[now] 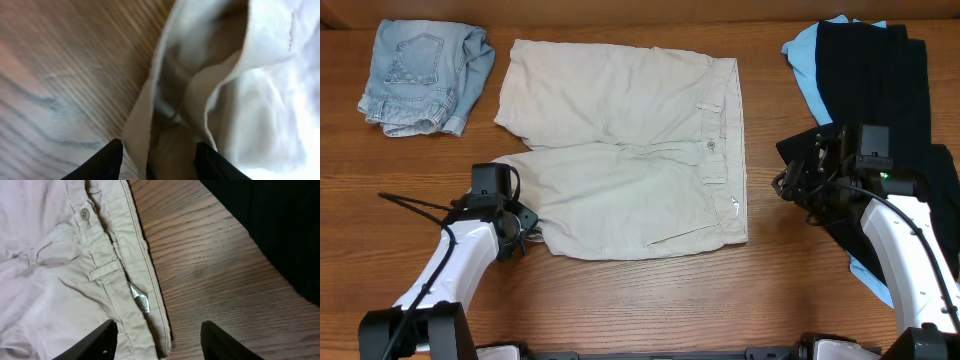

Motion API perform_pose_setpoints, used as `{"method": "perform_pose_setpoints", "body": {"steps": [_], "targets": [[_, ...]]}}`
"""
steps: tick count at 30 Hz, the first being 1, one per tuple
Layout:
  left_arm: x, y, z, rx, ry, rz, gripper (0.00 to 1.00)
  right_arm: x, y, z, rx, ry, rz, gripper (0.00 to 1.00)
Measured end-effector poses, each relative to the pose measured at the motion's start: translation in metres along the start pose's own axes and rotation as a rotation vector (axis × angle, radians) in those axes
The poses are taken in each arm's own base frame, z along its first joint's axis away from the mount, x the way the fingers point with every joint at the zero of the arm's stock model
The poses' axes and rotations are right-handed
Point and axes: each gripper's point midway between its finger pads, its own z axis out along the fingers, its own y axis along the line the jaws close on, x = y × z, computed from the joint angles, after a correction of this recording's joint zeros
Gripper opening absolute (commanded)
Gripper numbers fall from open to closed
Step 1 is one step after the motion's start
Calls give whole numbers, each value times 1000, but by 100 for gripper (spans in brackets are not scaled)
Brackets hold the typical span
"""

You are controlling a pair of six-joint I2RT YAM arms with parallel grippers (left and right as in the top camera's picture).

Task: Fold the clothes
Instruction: 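Grasp the lower-left corner with left gripper, lower-right hem with right gripper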

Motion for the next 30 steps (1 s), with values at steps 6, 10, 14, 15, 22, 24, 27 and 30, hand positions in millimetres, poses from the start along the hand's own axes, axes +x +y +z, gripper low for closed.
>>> {"method": "perform_pose_setpoints", "body": {"steps": [6, 10, 14, 15, 22, 24, 27, 30], "targets": [[6, -5, 0, 30, 35, 91, 31, 0, 0, 0, 0, -1, 0, 57], [14, -8, -1, 53, 76, 176, 40, 0, 0, 0, 0, -1, 0, 57], [19, -10, -17, 44, 146, 248, 69, 0, 0, 0, 0, -1, 0, 57], [16, -13, -22, 49, 145, 258, 75, 0, 0, 0, 0, -1, -1, 57], [3, -28, -40, 76, 133, 305, 79, 0, 1, 0, -5, 2, 0, 57], [5, -26, -39, 71, 139, 305, 75, 1, 1, 0, -6, 3, 0, 57], [14, -18, -34, 53, 166, 304, 69, 1, 1, 0, -7, 3, 0, 57], [30, 0, -24, 12, 214, 298, 68, 1, 1, 0, -9, 4, 1, 57]]}}
